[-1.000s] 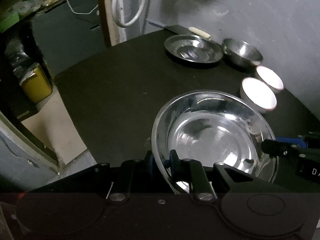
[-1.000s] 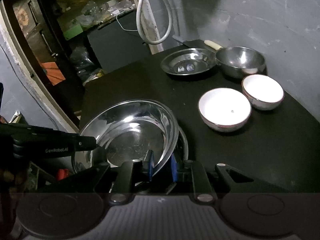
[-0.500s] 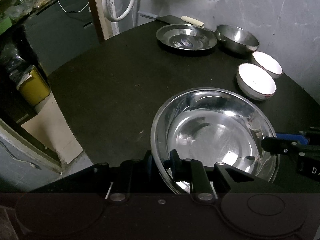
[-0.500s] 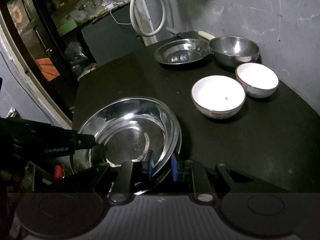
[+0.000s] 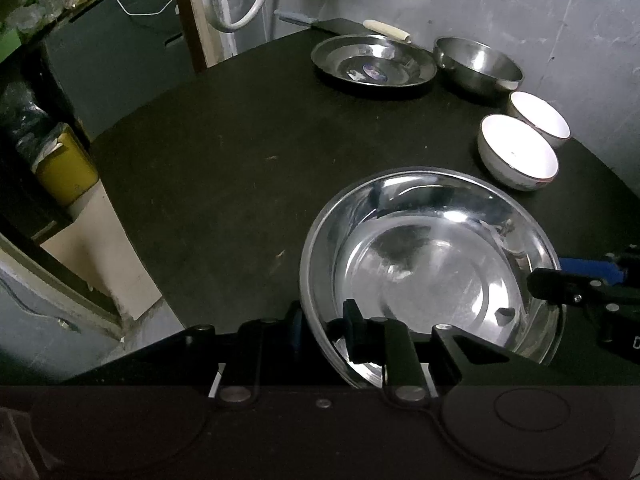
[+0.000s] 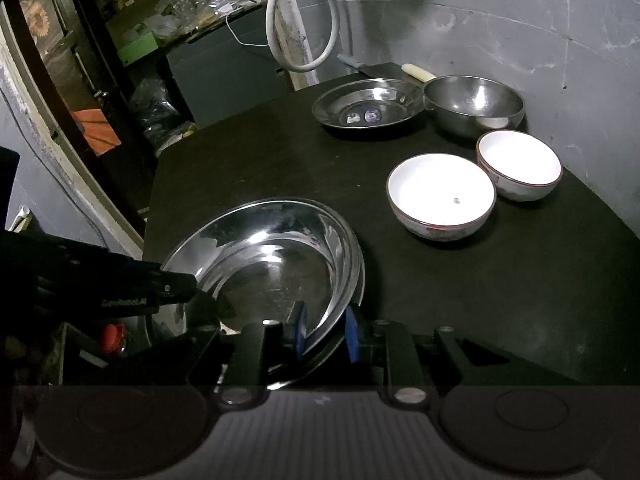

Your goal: Organize plates and bowls

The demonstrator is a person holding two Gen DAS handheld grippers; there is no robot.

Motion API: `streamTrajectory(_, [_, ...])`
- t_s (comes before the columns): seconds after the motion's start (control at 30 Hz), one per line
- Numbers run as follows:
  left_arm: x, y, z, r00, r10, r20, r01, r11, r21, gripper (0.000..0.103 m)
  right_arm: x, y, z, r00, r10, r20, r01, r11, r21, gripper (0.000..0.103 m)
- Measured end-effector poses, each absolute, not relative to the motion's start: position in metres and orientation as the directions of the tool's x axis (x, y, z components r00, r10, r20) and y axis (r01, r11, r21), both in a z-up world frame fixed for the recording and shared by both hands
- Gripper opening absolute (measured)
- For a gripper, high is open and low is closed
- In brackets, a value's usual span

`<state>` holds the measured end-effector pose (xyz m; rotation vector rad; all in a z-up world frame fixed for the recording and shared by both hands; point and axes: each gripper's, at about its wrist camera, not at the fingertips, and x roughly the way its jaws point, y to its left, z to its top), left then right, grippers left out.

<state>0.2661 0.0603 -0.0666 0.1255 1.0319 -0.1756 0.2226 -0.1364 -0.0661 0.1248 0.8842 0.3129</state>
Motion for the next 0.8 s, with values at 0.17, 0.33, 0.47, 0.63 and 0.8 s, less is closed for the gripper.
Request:
streamTrajectory(0.17, [0.266, 0.059, -0.068, 0.496, -0.085, -0.864, 0.206, 0.978, 0.022, 0.023, 0.223, -0.136, -0.066, 0.591, 0.322, -0.739, -0.223, 0.946, 0.234, 0.029])
streamTrajectory(0.33, [0.267, 0.059, -0.066, 0.508, -0.076, -0.858, 0.198, 0.98, 0.031, 0.029, 0.225, -0.136, -0.068, 0.585, 0.318, -0.746, -0.22, 0.948, 0.232, 0.034])
streamTrajectory(0.47, [0.268, 0.06, -0.063, 0.522, -0.053, -0.851, 0.17, 0.985, 0.043, 0.056, 0.224, -0.136, -0.069, 0.586, 0.321, -0.744, -0.22, 0.947, 0.235, 0.034])
streamTrajectory(0.63, [0.273, 0.064, -0.057, 0.565, -0.017, -0.825, 0.119, 0.991, 0.061, 0.085, 0.223, -0.138, -0.067, 0.609, 0.313, -0.729, -0.217, 0.95, 0.227, 0.056])
streamTrajectory(0.8, [0.289, 0.07, -0.055, 0.596, -0.008, -0.803, 0.089, 0.995, 0.056, 0.098, 0.227, -0.144, -0.063, 0.634, 0.32, -0.704, -0.213, 0.947, 0.239, 0.088])
